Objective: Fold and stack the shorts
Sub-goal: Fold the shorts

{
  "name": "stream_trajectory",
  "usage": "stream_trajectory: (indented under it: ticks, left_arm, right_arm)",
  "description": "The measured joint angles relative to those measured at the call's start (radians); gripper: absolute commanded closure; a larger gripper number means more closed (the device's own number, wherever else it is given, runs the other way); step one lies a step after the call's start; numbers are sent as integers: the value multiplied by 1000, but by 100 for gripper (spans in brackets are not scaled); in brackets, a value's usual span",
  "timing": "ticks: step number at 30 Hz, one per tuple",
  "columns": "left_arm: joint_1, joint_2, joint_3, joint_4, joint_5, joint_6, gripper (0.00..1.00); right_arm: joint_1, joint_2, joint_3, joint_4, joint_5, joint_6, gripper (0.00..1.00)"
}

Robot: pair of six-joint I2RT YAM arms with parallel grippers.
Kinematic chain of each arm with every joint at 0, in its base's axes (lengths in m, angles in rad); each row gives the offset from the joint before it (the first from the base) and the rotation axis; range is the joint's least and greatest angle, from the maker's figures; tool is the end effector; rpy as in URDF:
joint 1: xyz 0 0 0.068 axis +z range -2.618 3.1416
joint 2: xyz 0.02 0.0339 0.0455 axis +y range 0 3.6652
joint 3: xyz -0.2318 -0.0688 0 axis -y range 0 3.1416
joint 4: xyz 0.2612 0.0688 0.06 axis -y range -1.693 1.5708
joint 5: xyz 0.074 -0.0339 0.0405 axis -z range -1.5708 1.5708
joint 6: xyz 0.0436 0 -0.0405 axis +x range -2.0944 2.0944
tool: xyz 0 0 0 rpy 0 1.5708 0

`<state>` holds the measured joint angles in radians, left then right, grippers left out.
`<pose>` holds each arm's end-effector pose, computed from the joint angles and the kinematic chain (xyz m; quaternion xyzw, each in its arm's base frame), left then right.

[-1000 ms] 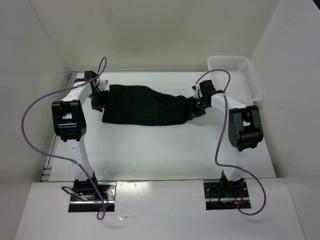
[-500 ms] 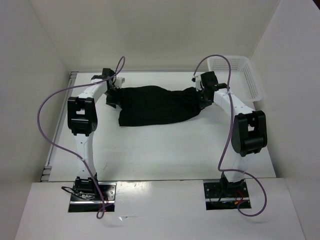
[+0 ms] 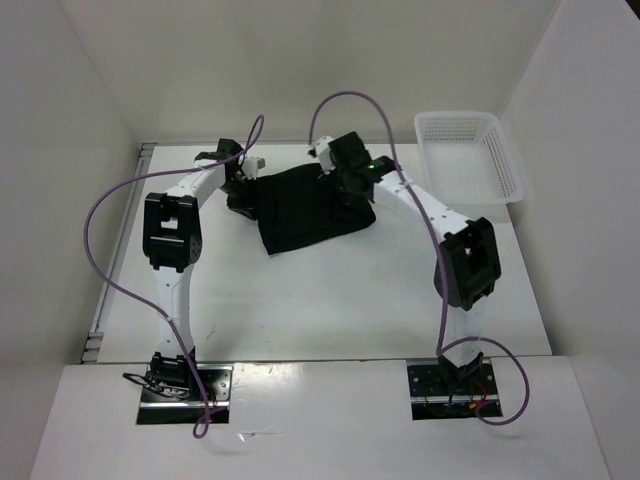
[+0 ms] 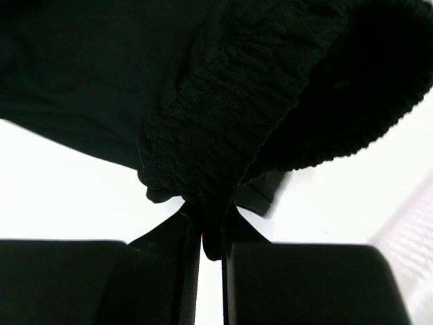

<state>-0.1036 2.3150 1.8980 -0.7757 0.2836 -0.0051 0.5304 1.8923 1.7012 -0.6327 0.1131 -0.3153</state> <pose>0.4791 -0.0621 0.1254 0.0744 0.9698 -0.1487 0.1782 0.3827 0.2187 0.2566 -0.3627 0.8562 -0.0132 0.3678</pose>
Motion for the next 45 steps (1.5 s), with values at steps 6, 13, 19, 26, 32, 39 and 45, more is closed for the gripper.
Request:
stream_trajectory:
  ticks: [6, 13, 19, 26, 32, 39, 45]
  left_arm:
    - [0, 0, -13, 16, 35, 0, 90]
    - [0, -21, -57, 51, 65, -2, 89]
    - [19, -23, -61, 53, 91, -6, 66]
    - [155, -38, -56, 47, 62, -1, 46]
    - [257, -53, -41, 35, -61, -1, 43]
    - [204, -163, 40, -8, -35, 0, 41]
    - [-7, -268, 71, -77, 29, 1, 40]
  right_arm:
    - [135, 222, 177, -10, 3, 23, 100]
    - [227, 424, 376, 0, 30, 50, 98]
    - [305, 467, 464, -10, -47, 64, 54]
    - [362, 458, 631, -21, -333, 74, 21]
    - [349, 338, 527, -15, -410, 74, 21]
    - [162, 144, 156, 64, -317, 98, 28]
    - [-16, 114, -80, 153, -193, 93, 28]
